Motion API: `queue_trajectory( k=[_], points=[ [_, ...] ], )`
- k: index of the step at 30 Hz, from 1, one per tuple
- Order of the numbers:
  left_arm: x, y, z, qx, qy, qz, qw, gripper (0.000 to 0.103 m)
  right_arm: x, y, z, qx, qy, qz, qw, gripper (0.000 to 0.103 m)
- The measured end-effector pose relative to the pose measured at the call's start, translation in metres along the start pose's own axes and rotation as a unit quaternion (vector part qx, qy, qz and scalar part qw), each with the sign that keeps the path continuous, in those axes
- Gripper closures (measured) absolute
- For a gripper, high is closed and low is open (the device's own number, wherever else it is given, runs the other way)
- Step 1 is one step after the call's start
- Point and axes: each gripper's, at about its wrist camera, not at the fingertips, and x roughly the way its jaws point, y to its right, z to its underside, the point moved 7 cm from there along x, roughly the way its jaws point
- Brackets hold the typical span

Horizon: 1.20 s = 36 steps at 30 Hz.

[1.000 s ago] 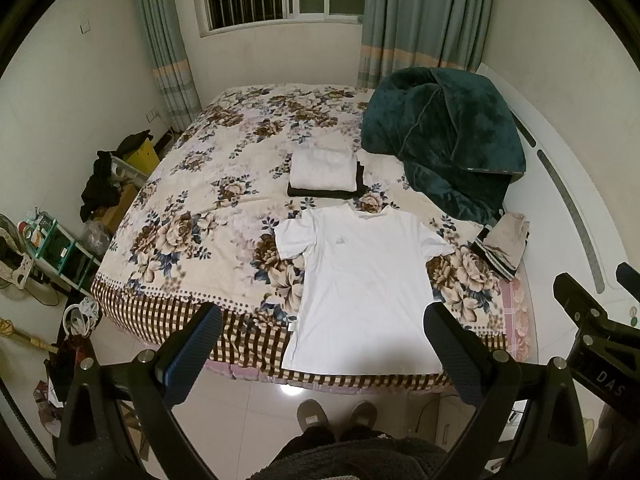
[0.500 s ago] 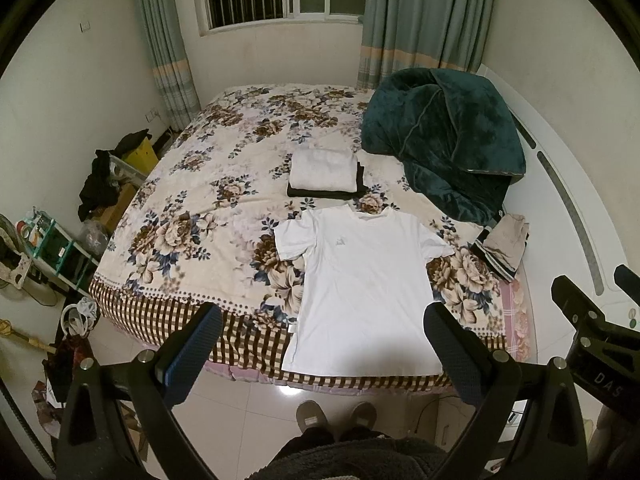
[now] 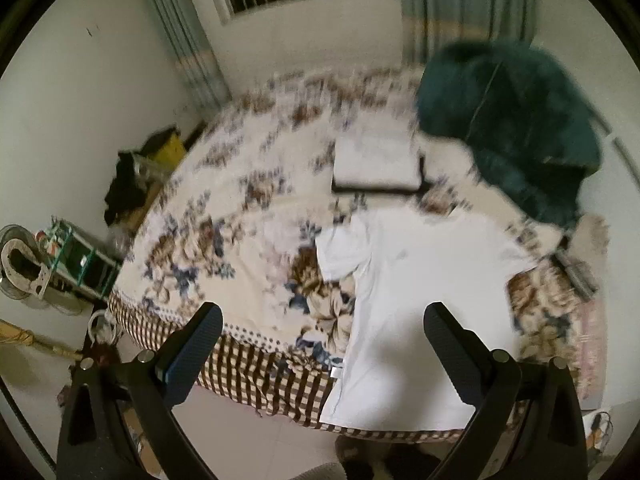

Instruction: Fold small clothes

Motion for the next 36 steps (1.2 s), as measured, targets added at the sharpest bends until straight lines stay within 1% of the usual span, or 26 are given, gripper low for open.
queue_trajectory(
  k=[2, 4, 5, 6, 8, 11, 13, 15, 16, 19, 21, 22, 23, 24, 25, 26, 27, 28, 29, 30, 31, 32, 33, 34, 35, 36],
  points=[
    [0.043, 0.012, -0.001, 0.000, -0.029, -0.011, 0.9995, 0.000, 0.067, 0.011, -0.009, 0.022, -0.029, 0.007, 0.999, 0.000],
    [0.096, 0.022, 0.001, 0.000, -0.064, -0.029, 0.9975, 0.000, 0.136, 0.023, -0.016, 0.052, -0.059, 0.003, 0.997, 0.000],
    [0.115, 0.025, 0.003, -0.001, -0.076, -0.035, 0.9965, 0.000, 0.167, 0.028, -0.017, 0.070, -0.076, 0.000, 0.995, 0.000],
    [0.143, 0.034, 0.002, -0.003, -0.095, -0.046, 0.9944, 0.000, 0.204, 0.034, -0.019, 0.093, -0.096, -0.011, 0.991, 0.000],
    [0.175, 0.038, 0.006, -0.013, -0.117, -0.058, 0.9914, 0.000, 0.270, 0.044, -0.016, 0.144, -0.132, -0.032, 0.980, 0.000],
    [0.229, 0.052, 0.010, -0.028, -0.142, -0.065, 0.9873, 0.000, 0.367, 0.056, -0.010, 0.228, -0.175, -0.075, 0.955, 0.000],
    [0.273, 0.065, 0.017, -0.029, -0.163, -0.063, 0.9842, 0.000, 0.428, 0.060, 0.000, 0.283, -0.197, -0.102, 0.933, 0.000],
    [0.311, 0.075, 0.025, -0.030, -0.181, -0.063, 0.9810, 0.000, 0.484, 0.061, 0.010, 0.342, -0.210, -0.130, 0.907, 0.001],
    [0.324, 0.079, 0.029, -0.031, -0.188, -0.063, 0.9796, 0.000, 0.507, 0.055, 0.016, 0.364, -0.219, -0.137, 0.895, 0.004],
    [0.370, 0.090, 0.042, -0.035, -0.211, -0.060, 0.9751, 0.000, 0.563, 0.051, 0.027, 0.419, -0.228, -0.156, 0.865, 0.012],
    [0.393, 0.094, 0.045, -0.039, -0.219, -0.054, 0.9735, 0.000, 0.587, 0.047, 0.027, 0.436, -0.219, -0.164, 0.857, 0.019],
    [0.402, 0.096, 0.046, -0.041, -0.221, -0.048, 0.9733, 0.000, 0.599, 0.044, 0.026, 0.441, -0.212, -0.165, 0.857, 0.029],
    [0.409, 0.098, 0.046, -0.042, -0.220, -0.042, 0.9736, 0.000, 0.603, 0.042, 0.025, 0.440, -0.205, -0.162, 0.859, 0.044],
    [0.414, 0.098, 0.045, -0.043, -0.218, -0.037, 0.9743, 0.000, 0.606, 0.038, 0.020, 0.435, -0.187, -0.160, 0.866, 0.053],
    [0.418, 0.098, 0.044, -0.041, -0.214, -0.034, 0.9753, 0.000, 0.607, 0.033, 0.012, 0.423, -0.172, -0.151, 0.877, 0.077],
    [0.420, 0.095, 0.043, -0.041, -0.208, -0.034, 0.9766, 0.000, 0.603, 0.027, 0.006, 0.401, -0.160, -0.130, 0.893, 0.088],
    [0.420, 0.091, 0.042, -0.042, -0.201, -0.034, 0.9781, 0.000, 0.597, 0.018, -0.005, 0.371, -0.140, -0.113, 0.911, 0.089],
    [0.420, 0.088, 0.041, -0.043, -0.197, -0.034, 0.9789, 0.000, 0.588, 0.000, -0.020, 0.321, -0.115, -0.094, 0.935, 0.092],
    [0.420, 0.083, 0.040, -0.045, -0.193, -0.035, 0.9796, 0.000, 0.579, -0.017, -0.031, 0.273, -0.099, -0.079, 0.954, 0.092],
    [0.419, 0.079, 0.039, -0.047, -0.190, -0.036, 0.9800, 0.000, 0.569, -0.041, -0.041, 0.217, -0.080, -0.066, 0.971, 0.092],
    [0.417, 0.072, 0.037, -0.051, -0.186, -0.037, 0.9805, 0.000, 0.557, -0.075, -0.049, 0.141, -0.062, -0.051, 0.987, 0.092],
    [0.415, 0.065, 0.037, -0.054, -0.182, -0.039, 0.9810, 0.000, 0.550, -0.103, -0.051, 0.082, -0.052, -0.039, 0.994, 0.092],
    [0.413, 0.058, 0.036, -0.057, -0.179, -0.041, 0.9814, 0.000, 0.543, -0.146, -0.049, -0.006, -0.042, -0.025, 0.999, 0.092],
    [0.411, 0.055, 0.035, -0.057, -0.177, -0.043, 0.9817, 0.000, 0.540, -0.172, -0.043, -0.056, -0.038, -0.022, 0.997, 0.092],
    [0.409, 0.048, 0.035, -0.057, -0.173, -0.048, 0.9822, 0.000, 0.539, -0.206, -0.030, -0.123, -0.042, -0.017, 0.991, 0.091],
    [0.408, 0.040, 0.037, -0.055, -0.168, -0.055, 0.9826, 0.000, 0.544, -0.242, -0.010, -0.192, -0.062, -0.010, 0.979, 0.089]
  ],
)
